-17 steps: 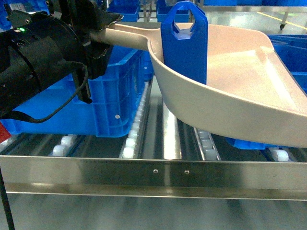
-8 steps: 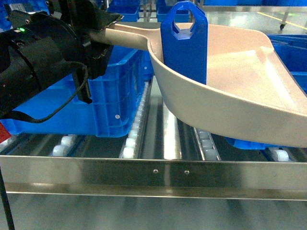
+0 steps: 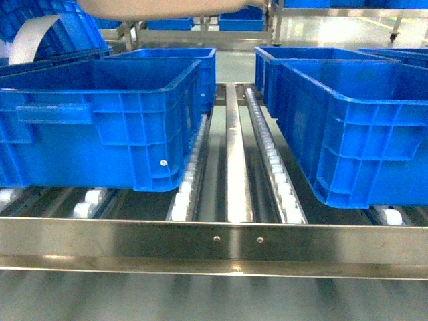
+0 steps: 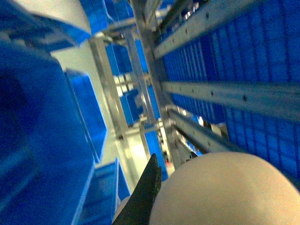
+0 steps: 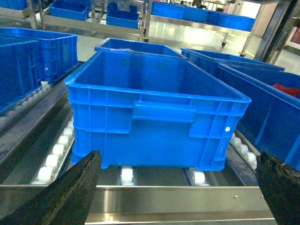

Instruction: Place part in tray to right shelf

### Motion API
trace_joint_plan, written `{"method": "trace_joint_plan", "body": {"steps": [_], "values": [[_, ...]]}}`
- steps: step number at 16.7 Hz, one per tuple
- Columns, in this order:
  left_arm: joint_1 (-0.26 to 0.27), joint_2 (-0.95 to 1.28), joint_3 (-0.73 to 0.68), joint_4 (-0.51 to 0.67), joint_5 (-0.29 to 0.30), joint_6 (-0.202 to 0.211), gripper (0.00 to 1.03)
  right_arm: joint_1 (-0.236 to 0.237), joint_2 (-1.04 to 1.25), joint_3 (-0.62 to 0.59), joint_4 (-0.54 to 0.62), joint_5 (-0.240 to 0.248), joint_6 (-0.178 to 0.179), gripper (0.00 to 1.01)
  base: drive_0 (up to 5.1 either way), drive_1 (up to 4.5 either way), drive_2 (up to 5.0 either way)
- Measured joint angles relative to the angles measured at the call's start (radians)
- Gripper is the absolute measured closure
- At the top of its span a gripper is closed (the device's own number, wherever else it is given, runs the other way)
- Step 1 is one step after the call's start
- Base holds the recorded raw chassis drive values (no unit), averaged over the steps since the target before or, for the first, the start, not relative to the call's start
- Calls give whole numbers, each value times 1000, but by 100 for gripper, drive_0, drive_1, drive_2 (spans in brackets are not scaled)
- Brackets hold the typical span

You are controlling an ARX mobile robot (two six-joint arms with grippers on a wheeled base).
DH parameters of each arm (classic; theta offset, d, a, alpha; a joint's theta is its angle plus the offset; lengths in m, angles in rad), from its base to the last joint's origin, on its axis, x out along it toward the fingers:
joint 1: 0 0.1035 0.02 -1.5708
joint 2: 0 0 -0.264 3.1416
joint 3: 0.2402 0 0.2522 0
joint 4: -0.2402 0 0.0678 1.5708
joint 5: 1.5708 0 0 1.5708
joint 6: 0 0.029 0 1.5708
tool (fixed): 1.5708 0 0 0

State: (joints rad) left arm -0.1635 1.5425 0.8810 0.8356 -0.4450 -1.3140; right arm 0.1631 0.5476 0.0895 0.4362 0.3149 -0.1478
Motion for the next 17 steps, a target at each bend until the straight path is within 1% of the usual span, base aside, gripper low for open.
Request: {"method": "trace_joint_plan", "body": {"steps": [1,2,3,4,5,6,8,9,12,17], "values": [[27,-21,18,-60,-47,31,90,0,0,0,0,0,0,3,0,0,0],[71,-32,84,-171,-257,217,90,0,0,0,0,0,0,3,0,0,0],[74,-32,100,-149,-357,340,90,0,0,0,0,0,0,3,0,0,0],[76,-32,115,-133,-404,428,90,0,0,0,0,0,0,3,0,0,0],[73,-31,130,-105,-412,526,90,0,0,0,0,0,0,3,0,0,0],[67,-23,140,-86,-412,595,90,0,0,0,0,0,0,3,0,0,0],[63,-15,144,-79,-404,648,90,0,0,0,0,0,0,3,0,0,0],[64,-15,144,-80,-403,659,90,0,0,0,0,0,0,3,0,0,0],[64,-15,144,-80,-401,666,90,0,0,0,0,0,0,3,0,0,0],[69,-15,146,-79,-393,665,90,0,0,0,0,0,0,3,0,0,0]]}}
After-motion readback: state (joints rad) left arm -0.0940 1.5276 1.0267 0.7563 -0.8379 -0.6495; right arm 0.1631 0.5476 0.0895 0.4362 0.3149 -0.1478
